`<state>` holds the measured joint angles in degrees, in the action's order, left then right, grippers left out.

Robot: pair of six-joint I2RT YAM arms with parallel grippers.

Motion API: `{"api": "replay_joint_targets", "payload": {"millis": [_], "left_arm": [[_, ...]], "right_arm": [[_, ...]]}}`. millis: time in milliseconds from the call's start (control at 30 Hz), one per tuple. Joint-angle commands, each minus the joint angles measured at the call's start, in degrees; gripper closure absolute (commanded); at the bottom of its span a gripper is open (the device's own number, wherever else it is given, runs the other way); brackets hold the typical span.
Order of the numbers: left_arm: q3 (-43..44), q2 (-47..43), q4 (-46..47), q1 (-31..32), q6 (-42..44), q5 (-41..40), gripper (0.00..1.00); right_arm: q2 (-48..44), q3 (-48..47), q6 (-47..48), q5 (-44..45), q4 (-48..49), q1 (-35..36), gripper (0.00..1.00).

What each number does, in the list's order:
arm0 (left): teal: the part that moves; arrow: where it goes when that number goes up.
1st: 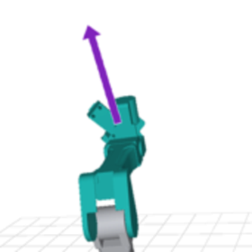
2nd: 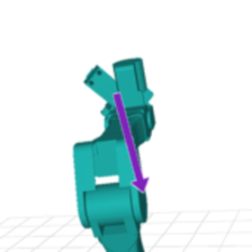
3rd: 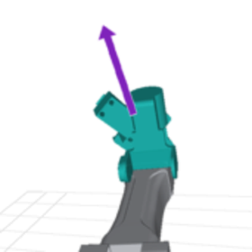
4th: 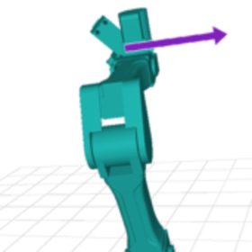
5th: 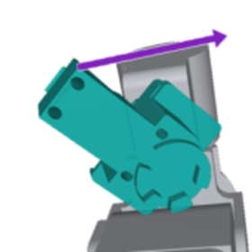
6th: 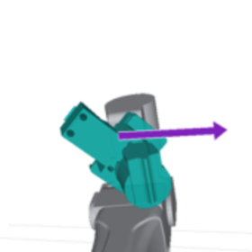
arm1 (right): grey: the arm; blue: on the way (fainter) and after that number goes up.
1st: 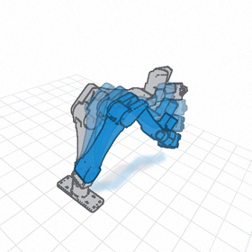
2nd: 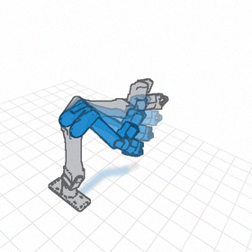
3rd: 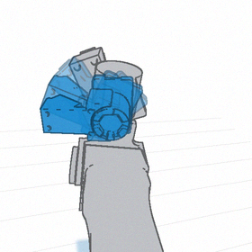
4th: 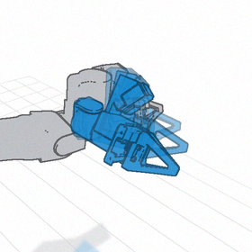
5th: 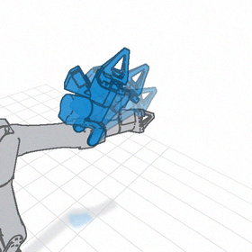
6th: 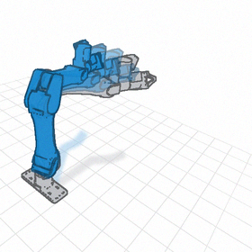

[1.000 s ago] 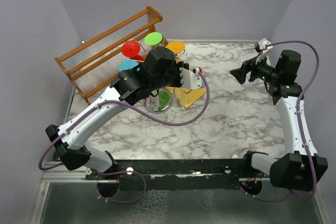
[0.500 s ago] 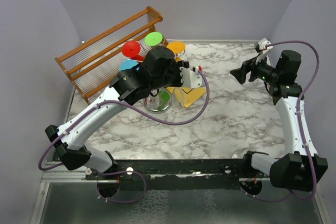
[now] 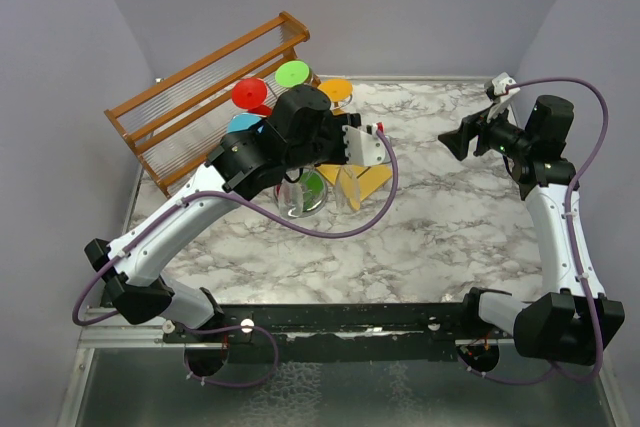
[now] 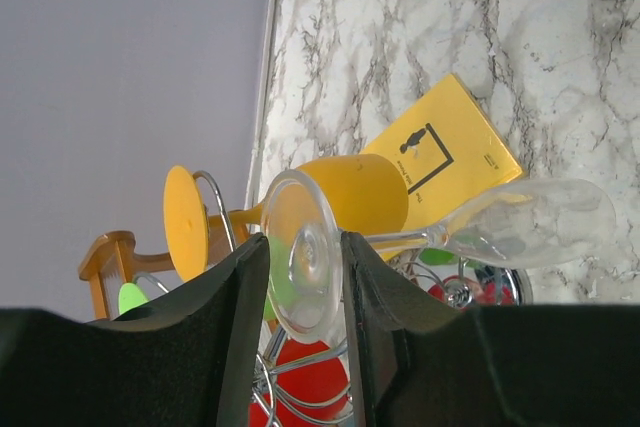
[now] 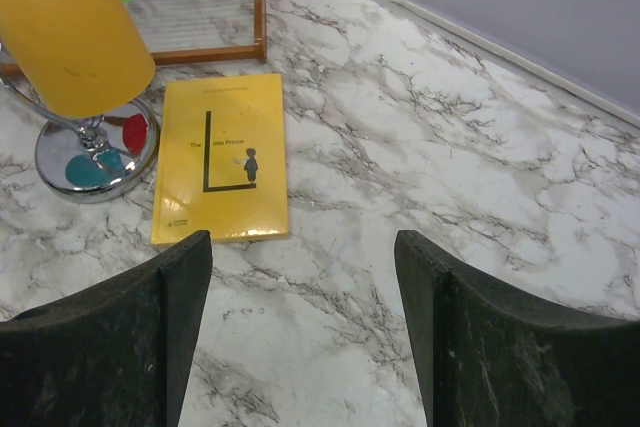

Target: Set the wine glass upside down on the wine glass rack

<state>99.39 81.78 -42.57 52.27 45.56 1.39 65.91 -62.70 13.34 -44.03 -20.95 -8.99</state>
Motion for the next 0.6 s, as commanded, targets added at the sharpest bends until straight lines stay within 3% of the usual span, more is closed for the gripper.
{"api": "replay_joint_targets", "payload": {"millis": [0, 567], "left_arm": [[2.17, -0.21, 0.19, 0.29, -1.06, 2.55, 0.62], [1.97, -1.1, -1.79, 0.31, -1.82, 5.38, 0.57]], "right_arm": [[-1.13, 0.17, 0.41, 0.04, 1.46, -0.15, 0.27], [-1.22, -0.11, 0.54, 0.24, 1.11, -0.15, 0.27]]}}
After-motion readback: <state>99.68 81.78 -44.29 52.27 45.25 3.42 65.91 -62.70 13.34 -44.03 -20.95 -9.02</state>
